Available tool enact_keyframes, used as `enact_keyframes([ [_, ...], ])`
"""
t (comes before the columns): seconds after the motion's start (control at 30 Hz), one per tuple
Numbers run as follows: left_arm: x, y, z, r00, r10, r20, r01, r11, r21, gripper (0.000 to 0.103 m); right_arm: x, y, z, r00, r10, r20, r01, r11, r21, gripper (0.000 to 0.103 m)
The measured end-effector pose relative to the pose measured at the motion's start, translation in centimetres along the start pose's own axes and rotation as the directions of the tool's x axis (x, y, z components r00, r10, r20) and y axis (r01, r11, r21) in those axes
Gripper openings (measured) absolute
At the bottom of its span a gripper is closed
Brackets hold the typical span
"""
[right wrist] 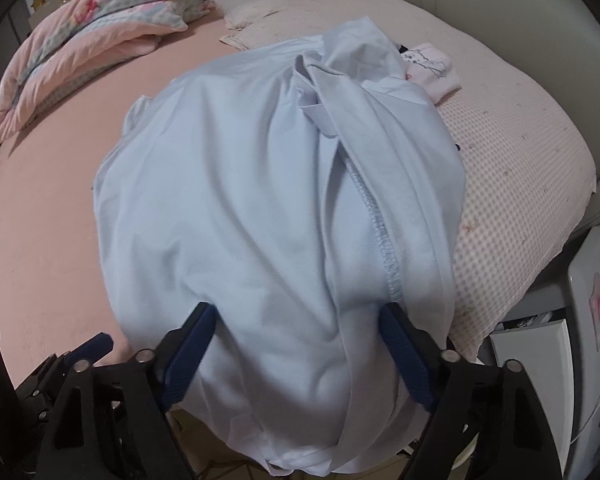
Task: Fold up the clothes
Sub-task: 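Lower both grippers onto the shirt hem and close them on the fabric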
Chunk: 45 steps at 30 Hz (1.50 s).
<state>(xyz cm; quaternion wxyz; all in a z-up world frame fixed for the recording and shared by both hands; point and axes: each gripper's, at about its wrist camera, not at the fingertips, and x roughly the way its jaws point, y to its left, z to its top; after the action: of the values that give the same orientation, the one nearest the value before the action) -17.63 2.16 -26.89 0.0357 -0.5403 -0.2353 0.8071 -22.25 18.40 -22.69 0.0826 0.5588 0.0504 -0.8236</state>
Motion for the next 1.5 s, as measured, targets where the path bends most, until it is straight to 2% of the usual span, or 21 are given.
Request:
enact_keyframes([
  [0.23,2.0,1.3,0.1,0.999,-0.002,-0.045,-0.001,0.998,-0.065,0.101,0.7,0.3,-0.6,0.999,-0.045,0.019,0.045,0.998,-0.033,0.069],
  [0.3,2.3,1.3,0.1,0.999,0.007,-0.047,-0.010,0.998,-0.061,0.101,0.8,0.2,-0.7,0.998,-0.050,0.026,0.051,0.998,-0.033,0.061],
  [0.43,2.7,1.3,0.3,0.998,0.019,-0.058,-0.022,0.998,-0.056,0.101,0.8,-0.3,-1.0,0.999,-0.041,0.037,0.041,0.999,-0.020,0.053],
  [0.53,2.9,1.6,0.5,0.998,0.008,-0.062,-0.012,0.998,-0.059,0.101,0.2,-0.9,-1.1,0.999,-0.019,0.040,0.018,1.000,0.025,0.040],
  [0.6,2.9,1.8,0.6,0.998,0.000,-0.064,-0.004,0.998,-0.059,0.102,-0.3,-1.0,-1.0,0.999,0.011,0.043,-0.013,0.999,0.040,0.026],
  [0.67,3.0,1.9,0.7,0.998,-0.004,-0.063,0.001,0.998,-0.059,0.103,-0.8,-0.7,-1.0,0.998,0.041,0.043,-0.042,0.999,0.028,0.016],
  [0.9,2.8,2.5,1.1,0.999,-0.014,-0.051,0.010,0.997,-0.082,0.103,-1.5,0.1,-0.2,0.994,0.095,0.052,-0.096,0.995,0.020,0.010],
  [0.97,2.4,2.9,1.3,0.999,-0.023,-0.030,0.019,0.993,-0.117,0.095,-1.8,0.2,0.0,0.991,0.124,0.058,-0.125,0.992,0.017,0.010],
  [1.13,1.7,4.0,1.8,0.998,-0.056,0.003,0.056,0.984,-0.168,0.046,-1.4,0.0,0.2,0.984,0.172,0.051,-0.174,0.984,0.042,0.010],
  [1.23,1.4,4.3,2.0,0.996,-0.087,0.022,0.089,0.978,-0.188,0.029,-1.3,-0.3,0.0,0.981,0.189,0.045,-0.191,0.980,0.059,0.010],
  [1.37,0.7,4.3,2.5,0.995,-0.087,0.044,0.093,0.984,-0.149,0.017,-1.7,0.2,-0.4,0.984,0.174,0.045,-0.175,0.984,0.022,0.010],
  [1.5,-0.6,4.8,3.4,0.992,-0.109,0.071,0.119,0.981,-0.151,0.014,-1.8,0.6,-0.1,0.988,0.151,0.039,-0.152,0.988,0.015,0.011],
])
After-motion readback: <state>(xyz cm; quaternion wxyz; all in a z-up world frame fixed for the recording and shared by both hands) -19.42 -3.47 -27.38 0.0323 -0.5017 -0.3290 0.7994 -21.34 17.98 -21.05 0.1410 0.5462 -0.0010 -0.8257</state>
